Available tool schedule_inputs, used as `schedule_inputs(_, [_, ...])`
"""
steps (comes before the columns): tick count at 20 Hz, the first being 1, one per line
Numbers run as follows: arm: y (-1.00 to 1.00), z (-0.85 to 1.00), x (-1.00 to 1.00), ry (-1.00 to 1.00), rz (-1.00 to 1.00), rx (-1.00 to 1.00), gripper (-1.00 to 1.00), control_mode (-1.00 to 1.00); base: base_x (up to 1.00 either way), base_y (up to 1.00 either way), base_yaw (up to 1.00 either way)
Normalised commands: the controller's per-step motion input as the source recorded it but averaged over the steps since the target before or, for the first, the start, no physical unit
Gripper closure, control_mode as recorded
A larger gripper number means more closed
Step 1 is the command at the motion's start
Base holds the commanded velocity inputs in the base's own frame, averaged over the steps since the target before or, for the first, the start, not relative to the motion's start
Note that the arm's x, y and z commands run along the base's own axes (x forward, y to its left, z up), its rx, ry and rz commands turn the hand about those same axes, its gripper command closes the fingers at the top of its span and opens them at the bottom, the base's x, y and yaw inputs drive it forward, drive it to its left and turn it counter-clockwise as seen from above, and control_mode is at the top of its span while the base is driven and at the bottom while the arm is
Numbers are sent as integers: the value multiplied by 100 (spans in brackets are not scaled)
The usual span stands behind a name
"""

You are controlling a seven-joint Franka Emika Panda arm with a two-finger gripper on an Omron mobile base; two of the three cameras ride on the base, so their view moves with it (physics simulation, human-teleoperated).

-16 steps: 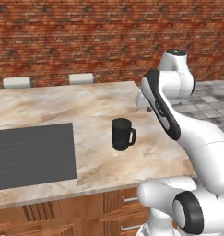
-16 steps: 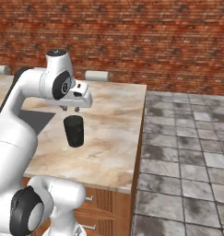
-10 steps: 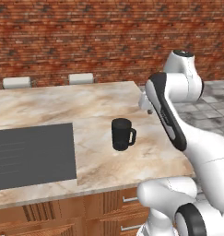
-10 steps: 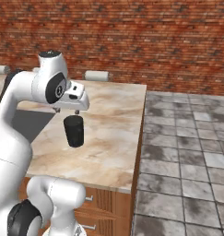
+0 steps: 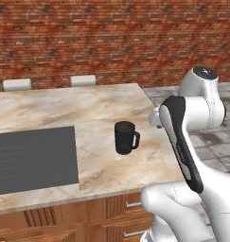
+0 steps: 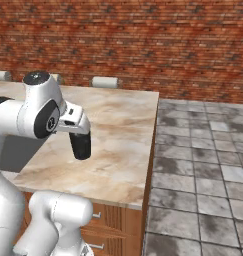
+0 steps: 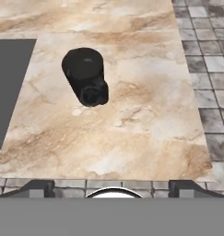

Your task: Turn on the sink faucet and place the jug under the water for a few seconds to fill it up.

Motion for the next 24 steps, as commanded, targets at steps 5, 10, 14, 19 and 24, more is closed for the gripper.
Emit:
schedule_inputs(5, [-1,0,58,17,0,1,-100,-100,0,0,0])
schedule_inputs(10, [-1,0,51,13,1,1,-100,-100,0,0,0])
schedule_inputs(14, [0,0,-12,-3,1,0,-100,-100,0,0,0])
schedule_inputs(19, [0,0,-16,-1,0,0,-100,-100,0,0,0])
schedule_inputs(24, [0,0,-6,-1,0,0,-100,100,-30,35,0])
